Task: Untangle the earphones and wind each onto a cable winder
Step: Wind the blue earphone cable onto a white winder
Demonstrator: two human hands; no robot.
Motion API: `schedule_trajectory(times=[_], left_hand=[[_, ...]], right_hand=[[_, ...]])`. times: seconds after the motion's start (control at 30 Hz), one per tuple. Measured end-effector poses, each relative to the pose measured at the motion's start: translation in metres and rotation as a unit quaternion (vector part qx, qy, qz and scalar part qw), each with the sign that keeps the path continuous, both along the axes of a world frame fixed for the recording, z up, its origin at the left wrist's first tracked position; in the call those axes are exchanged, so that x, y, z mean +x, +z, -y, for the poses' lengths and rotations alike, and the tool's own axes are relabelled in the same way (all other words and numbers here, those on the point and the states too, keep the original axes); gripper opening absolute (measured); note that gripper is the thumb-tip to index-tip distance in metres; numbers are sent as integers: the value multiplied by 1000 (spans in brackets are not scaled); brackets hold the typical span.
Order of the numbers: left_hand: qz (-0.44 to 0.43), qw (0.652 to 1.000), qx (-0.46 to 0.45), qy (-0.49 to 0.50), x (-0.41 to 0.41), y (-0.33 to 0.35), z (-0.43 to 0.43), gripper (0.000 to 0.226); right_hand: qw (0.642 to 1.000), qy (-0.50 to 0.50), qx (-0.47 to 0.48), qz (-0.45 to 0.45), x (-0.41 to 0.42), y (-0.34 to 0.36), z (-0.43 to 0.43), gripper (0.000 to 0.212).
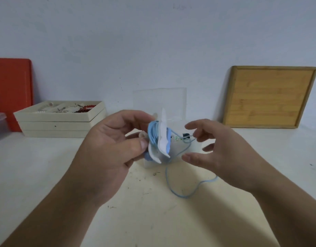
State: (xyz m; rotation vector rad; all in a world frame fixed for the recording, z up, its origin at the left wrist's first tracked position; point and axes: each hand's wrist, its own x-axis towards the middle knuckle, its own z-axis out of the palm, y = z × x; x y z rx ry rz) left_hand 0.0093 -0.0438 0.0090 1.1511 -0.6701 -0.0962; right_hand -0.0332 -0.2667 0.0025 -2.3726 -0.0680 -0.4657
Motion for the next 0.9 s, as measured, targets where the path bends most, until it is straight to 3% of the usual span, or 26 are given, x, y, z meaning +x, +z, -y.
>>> schedule_trajectory(times=[0.1,0.2,0.33,0.47,0.57,0.73,0.8,0.9], left_hand=[[4,997,-8,-76,-4,2,-1,31],[-8,998,-18,-60,-5,2,2,33],[-51,994,-83,55,4,1,3,33],[-87,979,-129,134,12,3,-3,25],[-93,969,-142,180,17,3,-9,26],[-72,968,-76,227,20,-2,-7,26],[-52,962,-27,267,20,-6,-4,30],[-28,949,19,313,19,-11,-1,38]], right_hand=[[1000,19,-20,-6,1,-4,-9,42],[999,34,-9,7,2,-4,-16,9],[998,-45,-6,-52,0,4,-3,15],[963,-66,-113,-234,-2,3,14,17],[933,-88,-195,-288,1,1,31,15],[951,2,-37,-307,-8,9,39,48],[952,52,20,-301,-11,12,38,49],[964,34,65,-255,-11,14,42,32]])
